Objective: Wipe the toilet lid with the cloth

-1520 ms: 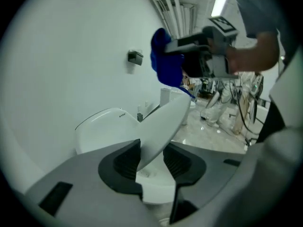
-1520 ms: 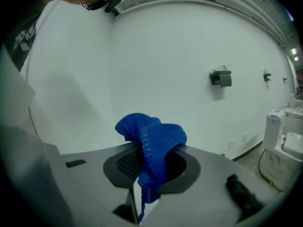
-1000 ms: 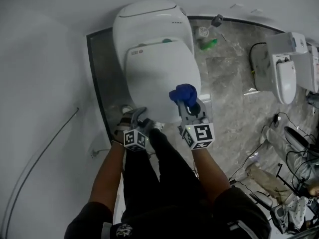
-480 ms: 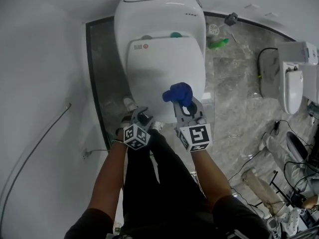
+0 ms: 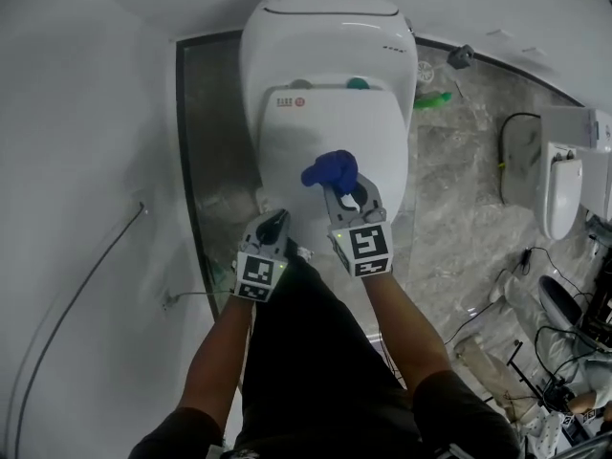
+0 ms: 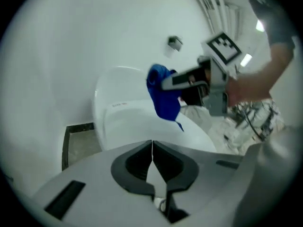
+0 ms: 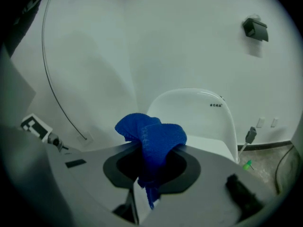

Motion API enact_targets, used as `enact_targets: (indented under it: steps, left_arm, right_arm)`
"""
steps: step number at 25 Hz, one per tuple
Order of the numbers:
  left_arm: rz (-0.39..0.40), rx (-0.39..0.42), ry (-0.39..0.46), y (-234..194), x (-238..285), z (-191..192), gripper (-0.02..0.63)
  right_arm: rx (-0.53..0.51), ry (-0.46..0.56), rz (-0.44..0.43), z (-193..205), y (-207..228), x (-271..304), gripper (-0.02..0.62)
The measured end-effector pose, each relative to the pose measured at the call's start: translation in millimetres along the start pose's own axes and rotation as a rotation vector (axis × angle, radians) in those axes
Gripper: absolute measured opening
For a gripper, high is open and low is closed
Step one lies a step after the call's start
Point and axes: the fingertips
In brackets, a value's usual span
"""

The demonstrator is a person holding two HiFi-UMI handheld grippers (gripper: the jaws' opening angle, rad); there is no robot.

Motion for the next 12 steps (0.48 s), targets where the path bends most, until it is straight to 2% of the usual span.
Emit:
enact_targets:
  steps: [3,6,9,12]
  left_arm:
    - [-0.131,-0.098,0.094,-52,8,-44,0.011]
    - [-0.217,-0.147,0.118,-101,20,-70,0.011]
    - [-0.258,-0.192,0.117,-138,29,-81,0.011]
    - [-0.261,-0.203,0.115,-160,36,-88,0.011]
  right_arm:
    - [-0.036,-0.015,-0.029,-12,-4,36,0.072]
    - [-0.059,-0.063,-0.041,-15,-6,77,0.072]
    - [-0.072,-0.135,-0.042,-8,-10,114,0.072]
    - [-0.112,-0.197,-0.046,-1,-14,148,0.072]
Point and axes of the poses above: the fingertips, and each gripper's own axes: x forward along the fingers, y to its right, z out of its underside, and after that the axes turned 8 degrees about y, right-handed
